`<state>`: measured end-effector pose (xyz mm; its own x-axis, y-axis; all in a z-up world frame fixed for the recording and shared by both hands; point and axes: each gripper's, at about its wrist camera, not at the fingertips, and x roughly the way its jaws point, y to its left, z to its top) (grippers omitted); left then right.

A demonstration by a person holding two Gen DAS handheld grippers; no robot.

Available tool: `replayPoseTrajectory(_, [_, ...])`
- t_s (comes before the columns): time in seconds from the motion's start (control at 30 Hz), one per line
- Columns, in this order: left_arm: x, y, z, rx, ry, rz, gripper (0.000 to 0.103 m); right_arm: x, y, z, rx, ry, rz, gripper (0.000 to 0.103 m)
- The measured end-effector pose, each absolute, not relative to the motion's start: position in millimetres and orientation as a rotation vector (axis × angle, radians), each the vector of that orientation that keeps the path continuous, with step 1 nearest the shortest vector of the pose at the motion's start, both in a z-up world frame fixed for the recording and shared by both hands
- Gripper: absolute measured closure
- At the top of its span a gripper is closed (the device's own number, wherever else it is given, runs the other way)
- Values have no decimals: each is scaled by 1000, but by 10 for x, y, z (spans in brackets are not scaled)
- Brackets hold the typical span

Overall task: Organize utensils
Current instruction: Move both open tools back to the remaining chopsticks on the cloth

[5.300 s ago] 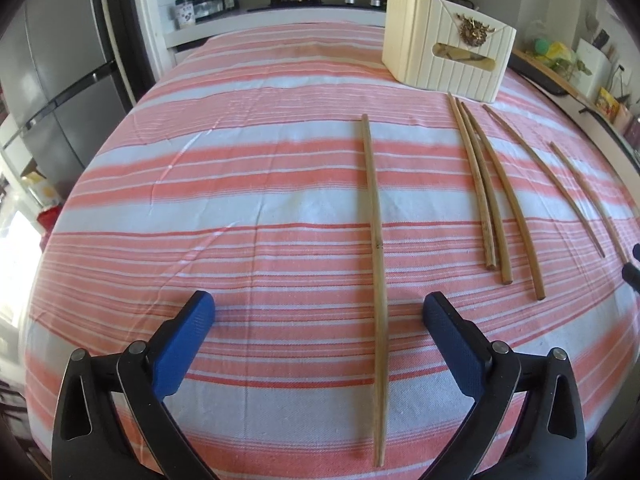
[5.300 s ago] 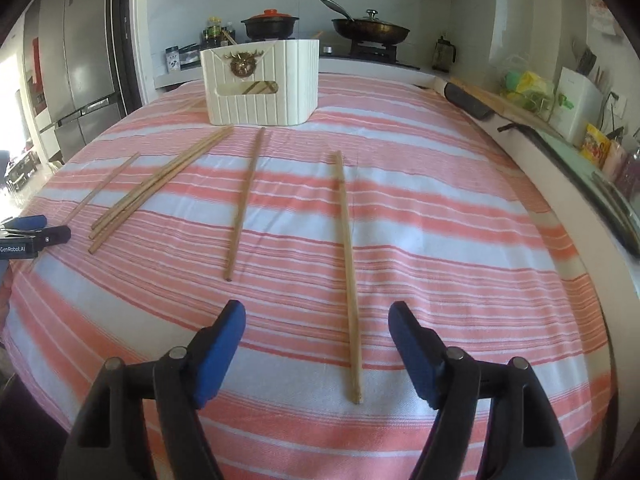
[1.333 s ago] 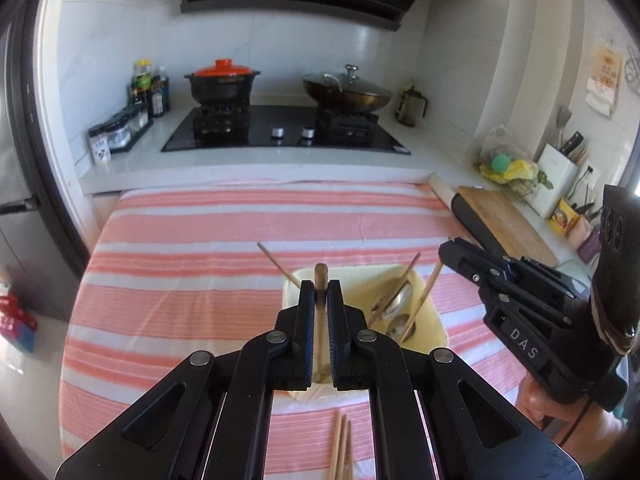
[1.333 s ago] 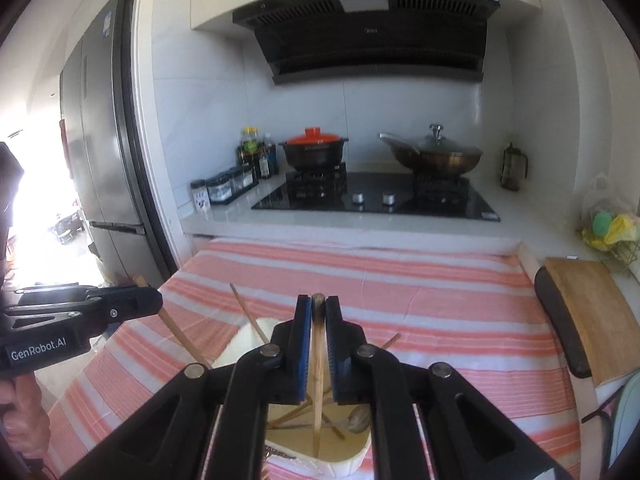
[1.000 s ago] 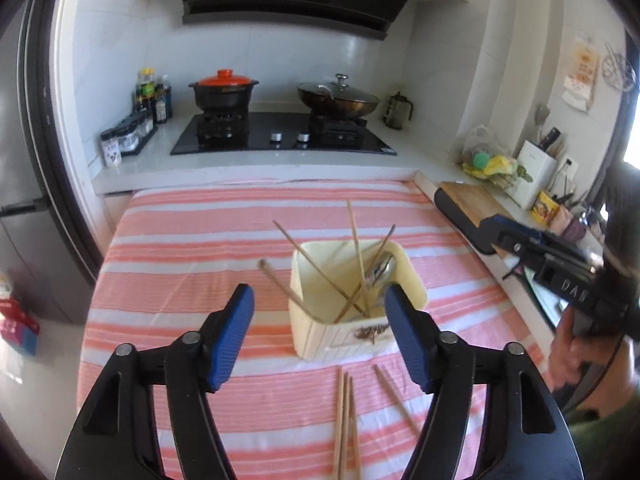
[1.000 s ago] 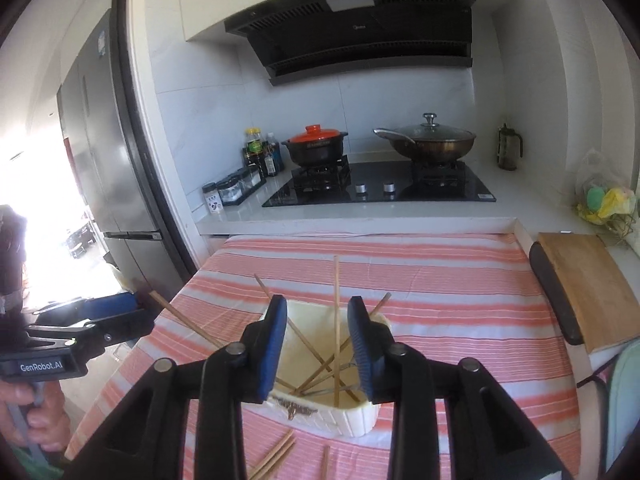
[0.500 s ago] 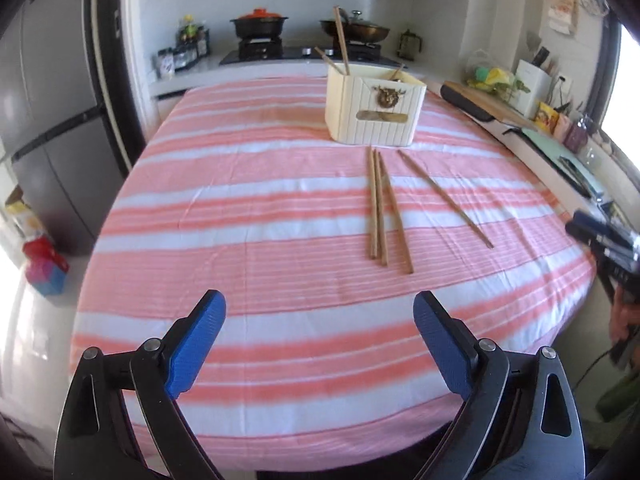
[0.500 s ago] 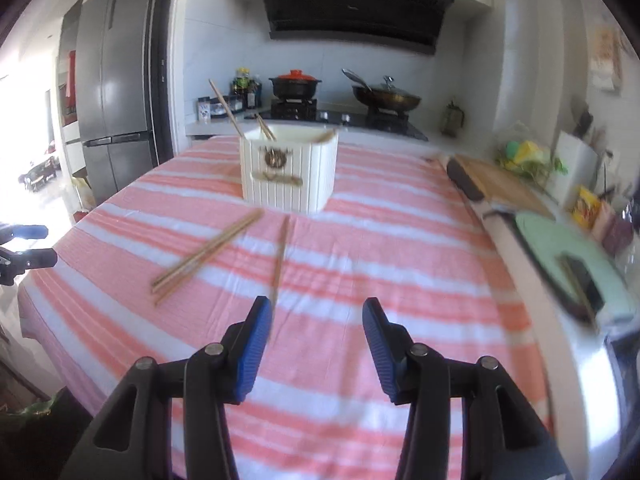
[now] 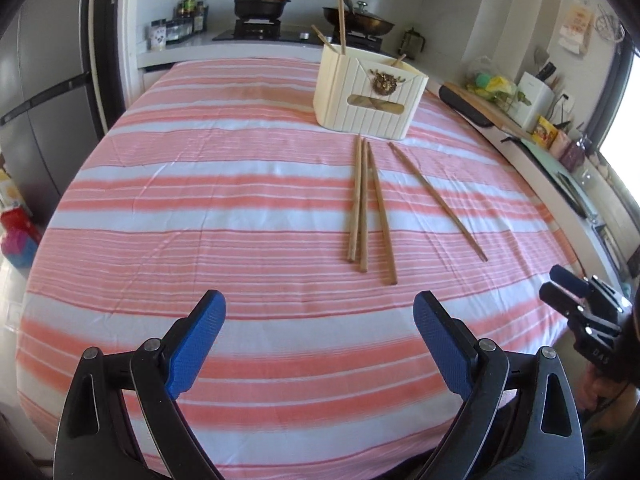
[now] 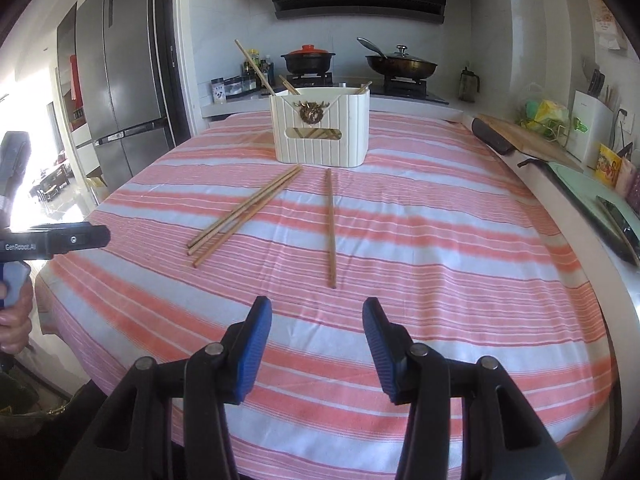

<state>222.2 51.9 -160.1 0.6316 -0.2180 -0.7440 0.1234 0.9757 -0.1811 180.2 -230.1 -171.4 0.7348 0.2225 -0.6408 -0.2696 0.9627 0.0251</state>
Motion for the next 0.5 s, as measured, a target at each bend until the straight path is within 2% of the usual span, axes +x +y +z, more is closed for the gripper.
replayPoseTrajectory(0.5, [3264,233,-1908,6,888,-230,8,1761,-2505,-1837,-18,743,222,55])
